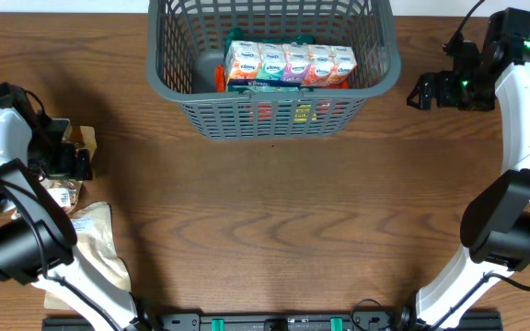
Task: Pack container
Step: 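Move the left gripper to the beige snack pouch and grasp it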
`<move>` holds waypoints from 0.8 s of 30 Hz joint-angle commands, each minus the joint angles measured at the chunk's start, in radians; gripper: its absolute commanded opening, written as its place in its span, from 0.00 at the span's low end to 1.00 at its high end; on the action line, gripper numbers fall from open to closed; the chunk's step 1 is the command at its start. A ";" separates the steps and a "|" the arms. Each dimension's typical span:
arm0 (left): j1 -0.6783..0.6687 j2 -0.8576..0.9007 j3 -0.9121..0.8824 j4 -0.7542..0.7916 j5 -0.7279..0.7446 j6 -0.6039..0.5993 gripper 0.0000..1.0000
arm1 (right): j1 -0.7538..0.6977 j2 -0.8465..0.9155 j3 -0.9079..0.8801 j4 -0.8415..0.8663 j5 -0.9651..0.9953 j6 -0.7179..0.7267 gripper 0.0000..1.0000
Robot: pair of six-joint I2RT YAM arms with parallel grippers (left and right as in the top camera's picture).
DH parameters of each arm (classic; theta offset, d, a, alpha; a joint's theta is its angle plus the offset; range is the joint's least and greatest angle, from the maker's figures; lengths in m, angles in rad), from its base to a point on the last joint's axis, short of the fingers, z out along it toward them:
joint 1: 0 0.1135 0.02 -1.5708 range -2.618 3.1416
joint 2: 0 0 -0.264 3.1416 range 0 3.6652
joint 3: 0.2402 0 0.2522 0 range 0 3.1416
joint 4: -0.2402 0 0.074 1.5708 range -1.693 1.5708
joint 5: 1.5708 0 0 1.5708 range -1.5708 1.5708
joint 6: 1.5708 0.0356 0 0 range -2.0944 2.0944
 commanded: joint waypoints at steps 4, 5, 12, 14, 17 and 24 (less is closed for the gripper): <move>0.003 0.077 -0.003 0.025 0.011 0.018 0.99 | -0.009 -0.003 -0.003 -0.002 -0.002 0.002 0.99; 0.004 0.084 -0.003 0.030 0.011 0.018 0.99 | -0.009 -0.003 -0.003 -0.002 -0.002 0.002 0.99; 0.014 0.126 -0.003 0.046 0.018 0.017 0.97 | -0.009 -0.003 -0.003 -0.009 -0.002 0.002 0.99; 0.014 0.127 -0.003 0.042 0.041 0.017 0.89 | -0.009 -0.003 -0.003 -0.009 -0.002 0.002 0.99; 0.014 0.127 -0.003 0.038 0.063 0.017 0.72 | -0.009 -0.003 -0.003 -0.010 -0.002 0.002 0.99; 0.012 0.119 -0.003 0.012 0.067 0.012 0.33 | -0.009 -0.003 -0.003 -0.010 -0.002 0.002 0.99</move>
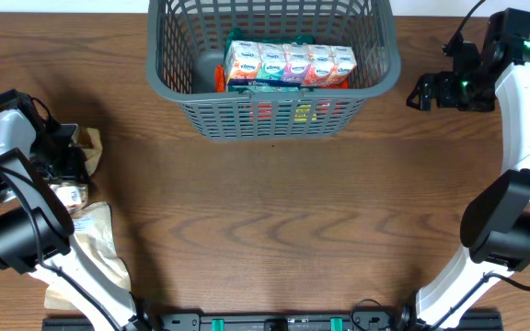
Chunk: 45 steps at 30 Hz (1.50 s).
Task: Pack container
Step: 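Move the left gripper to the beige snack pouch and grasp it, then carry the beige pouch into the basket's left side and release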
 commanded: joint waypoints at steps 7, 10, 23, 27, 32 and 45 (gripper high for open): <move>-0.022 -0.013 0.006 -0.010 0.019 -0.039 0.10 | -0.009 -0.003 -0.003 -0.002 -0.002 0.001 0.99; -0.046 -0.064 0.016 -0.014 0.019 -0.075 0.06 | -0.009 -0.003 -0.003 -0.002 -0.001 0.001 0.99; -0.232 -0.391 0.412 -0.143 0.023 -0.288 0.06 | -0.009 -0.003 -0.003 -0.007 -0.001 0.001 0.99; -0.350 -0.412 0.639 -0.163 0.030 -0.281 0.06 | -0.009 -0.003 -0.003 -0.018 -0.002 0.001 0.99; -0.570 -0.412 0.809 -0.135 0.100 -0.082 0.06 | -0.009 -0.003 -0.003 -0.035 -0.002 0.001 0.99; -0.861 -0.218 0.814 0.045 0.101 0.544 0.06 | -0.009 -0.003 -0.003 -0.031 -0.002 0.001 0.99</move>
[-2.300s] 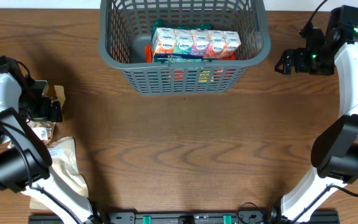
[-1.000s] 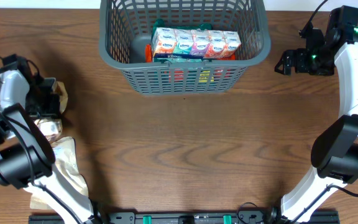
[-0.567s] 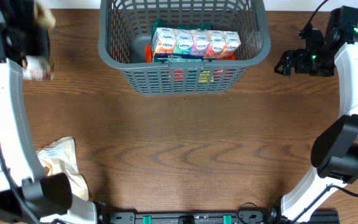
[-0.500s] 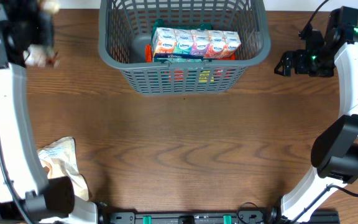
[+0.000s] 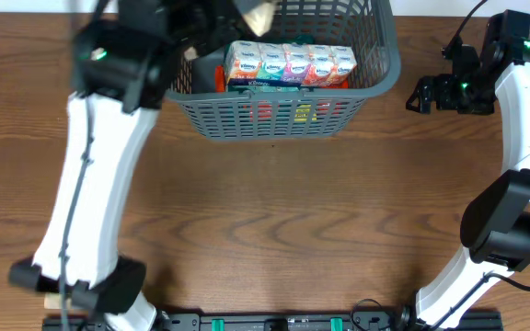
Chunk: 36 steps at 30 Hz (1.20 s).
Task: Pack container
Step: 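Carry the beige pouch into the basket's left side and release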
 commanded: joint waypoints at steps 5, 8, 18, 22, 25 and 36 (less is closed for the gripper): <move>0.034 0.225 0.004 0.057 -0.005 0.148 0.06 | -0.009 -0.003 -0.003 -0.002 -0.002 0.001 0.99; 0.046 0.305 0.004 0.053 -0.005 0.143 0.06 | -0.009 -0.003 -0.003 -0.005 -0.002 0.001 0.99; 0.077 0.393 0.003 0.038 -0.004 0.115 0.44 | -0.009 -0.003 -0.003 -0.008 -0.002 0.000 0.99; 0.097 0.388 0.003 0.031 -0.004 0.049 0.68 | -0.009 -0.003 -0.003 -0.008 -0.001 -0.007 0.99; 0.110 0.370 0.003 0.023 -0.004 -0.004 0.72 | -0.009 -0.003 -0.003 -0.008 -0.001 -0.010 0.99; 0.114 0.129 0.003 0.004 -0.051 -0.019 0.73 | -0.009 -0.003 -0.003 -0.008 -0.002 -0.011 0.99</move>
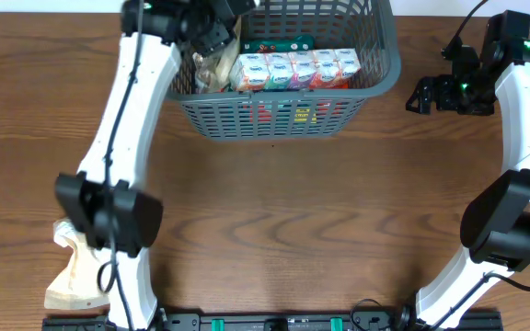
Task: Pack container
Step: 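Carry the beige pouch into the basket's left side and release, then move the left gripper down to the cream bag and grasp it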
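The grey basket point(375, 69) stands at the table's far middle. Inside it lies a row of colourful tissue packs point(294, 70), and a tan packet point(212, 70) sits at the basket's left end. My left gripper point(219, 35) reaches over the basket's left rim, directly above the tan packet and close to it. Its fingers are hidden by the wrist, so whether they hold the packet does not show. My right gripper point(421, 95) hovers to the right of the basket with nothing visible in it; its jaws are too small to read.
A crumpled brown paper bag point(76, 271) lies at the near left by the left arm's base. Red and yellow items point(283, 112) show through the basket's front wall, and a green item point(288, 42) lies behind the tissue packs.
The left gripper has dropped from above the basket's rim towards its left end. The tan packet it held high now sits inside the basket beside the tissue packs, which stand slightly further right.
The left gripper was at the table's far left among tan packets by the paper bag, at both early moments. Later it was over the basket's back left with a tan packet held up. Now the packet is inside the basket. The right arm stayed still.
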`<move>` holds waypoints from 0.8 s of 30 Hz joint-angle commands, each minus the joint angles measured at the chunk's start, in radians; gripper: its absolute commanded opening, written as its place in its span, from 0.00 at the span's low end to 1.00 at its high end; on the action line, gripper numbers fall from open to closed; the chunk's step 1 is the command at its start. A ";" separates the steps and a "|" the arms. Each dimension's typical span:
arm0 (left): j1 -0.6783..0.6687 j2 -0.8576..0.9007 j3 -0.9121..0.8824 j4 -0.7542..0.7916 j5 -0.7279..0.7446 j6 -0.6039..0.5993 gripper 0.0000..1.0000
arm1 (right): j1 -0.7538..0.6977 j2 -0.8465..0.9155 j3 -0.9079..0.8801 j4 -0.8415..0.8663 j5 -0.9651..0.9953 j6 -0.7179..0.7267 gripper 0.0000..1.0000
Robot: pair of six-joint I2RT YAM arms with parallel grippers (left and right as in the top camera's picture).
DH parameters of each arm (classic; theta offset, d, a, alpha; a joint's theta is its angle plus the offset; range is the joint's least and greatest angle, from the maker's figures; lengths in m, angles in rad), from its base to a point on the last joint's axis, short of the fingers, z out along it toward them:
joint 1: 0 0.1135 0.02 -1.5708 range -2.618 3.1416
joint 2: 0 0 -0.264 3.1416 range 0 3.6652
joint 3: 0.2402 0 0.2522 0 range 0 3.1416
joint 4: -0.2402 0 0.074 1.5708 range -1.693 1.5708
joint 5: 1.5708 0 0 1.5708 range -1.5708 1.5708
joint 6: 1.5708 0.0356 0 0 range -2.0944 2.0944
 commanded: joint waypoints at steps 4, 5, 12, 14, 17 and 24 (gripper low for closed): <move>0.004 -0.219 0.006 -0.027 -0.113 -0.086 0.73 | -0.009 -0.003 -0.003 -0.001 -0.002 -0.018 0.99; 0.008 -0.244 0.006 -0.039 -0.149 -0.135 0.74 | -0.009 -0.003 -0.003 -0.001 -0.002 -0.018 0.99; 0.090 -0.372 0.006 -0.337 -0.309 -0.527 0.85 | -0.009 -0.003 -0.003 -0.005 -0.002 -0.017 0.99; 0.128 -0.399 0.006 -0.463 -0.308 -0.653 0.89 | -0.009 -0.003 -0.003 -0.006 -0.002 -0.017 0.99; 0.187 -0.433 0.006 -0.629 -0.309 -0.760 0.90 | -0.009 -0.003 -0.003 -0.005 -0.002 -0.018 0.99; 0.279 -0.544 -0.042 -0.778 -0.300 -0.843 0.91 | -0.009 -0.003 -0.003 -0.003 -0.002 -0.017 0.99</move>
